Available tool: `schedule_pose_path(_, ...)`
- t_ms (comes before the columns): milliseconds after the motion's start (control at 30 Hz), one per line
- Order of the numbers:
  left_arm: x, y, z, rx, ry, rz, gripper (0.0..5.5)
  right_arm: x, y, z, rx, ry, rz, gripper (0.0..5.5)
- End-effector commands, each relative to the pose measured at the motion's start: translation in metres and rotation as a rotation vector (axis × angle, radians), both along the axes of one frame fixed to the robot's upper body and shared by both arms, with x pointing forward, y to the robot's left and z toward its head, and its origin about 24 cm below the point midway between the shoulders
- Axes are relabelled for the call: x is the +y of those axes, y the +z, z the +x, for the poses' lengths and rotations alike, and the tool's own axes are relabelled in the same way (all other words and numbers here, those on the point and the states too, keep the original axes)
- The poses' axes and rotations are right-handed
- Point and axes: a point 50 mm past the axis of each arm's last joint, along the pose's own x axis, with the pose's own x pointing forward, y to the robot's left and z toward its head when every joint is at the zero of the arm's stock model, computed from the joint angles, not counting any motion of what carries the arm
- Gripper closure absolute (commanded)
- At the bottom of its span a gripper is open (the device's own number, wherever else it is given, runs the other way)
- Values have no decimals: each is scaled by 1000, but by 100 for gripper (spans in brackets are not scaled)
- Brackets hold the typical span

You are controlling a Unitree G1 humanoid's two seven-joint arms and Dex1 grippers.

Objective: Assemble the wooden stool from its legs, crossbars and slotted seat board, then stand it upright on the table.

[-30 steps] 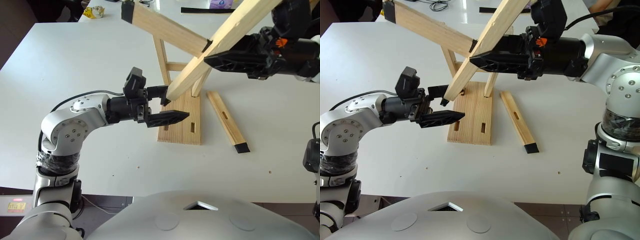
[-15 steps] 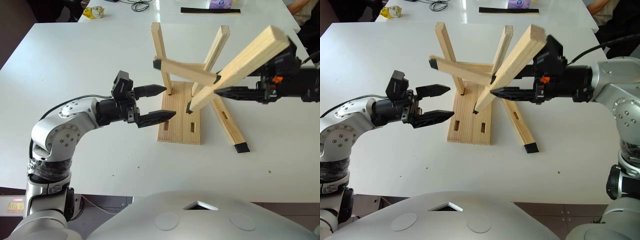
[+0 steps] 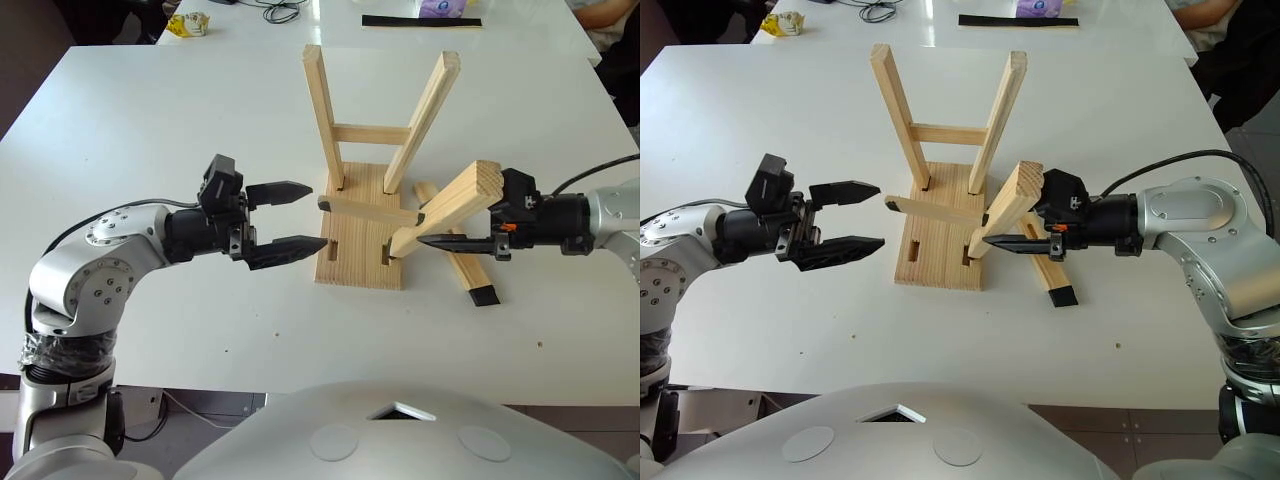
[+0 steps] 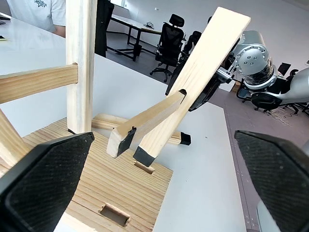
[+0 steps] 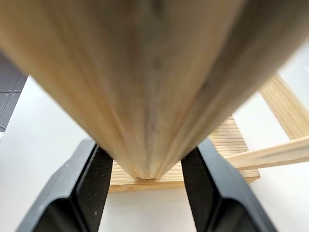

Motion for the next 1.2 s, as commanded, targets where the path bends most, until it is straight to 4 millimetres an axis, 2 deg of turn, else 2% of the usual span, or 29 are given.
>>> schedule_pose_path(33,4,10,5,-36,21,-2,10,0,-5,-1,0,8,-14,344)
schedule_pose_path(667,4,16,11,-41,38,-29,10,8,3,-7,14,50,27,344)
schedule_pose_path(900,2,17,13,-41,34,-38,10,7,-9,-4,25,36,9,344)
schedule_pose_path(1200,0,18,14,-37,26,-48,10,9,-11,-1,4,42,1,345)
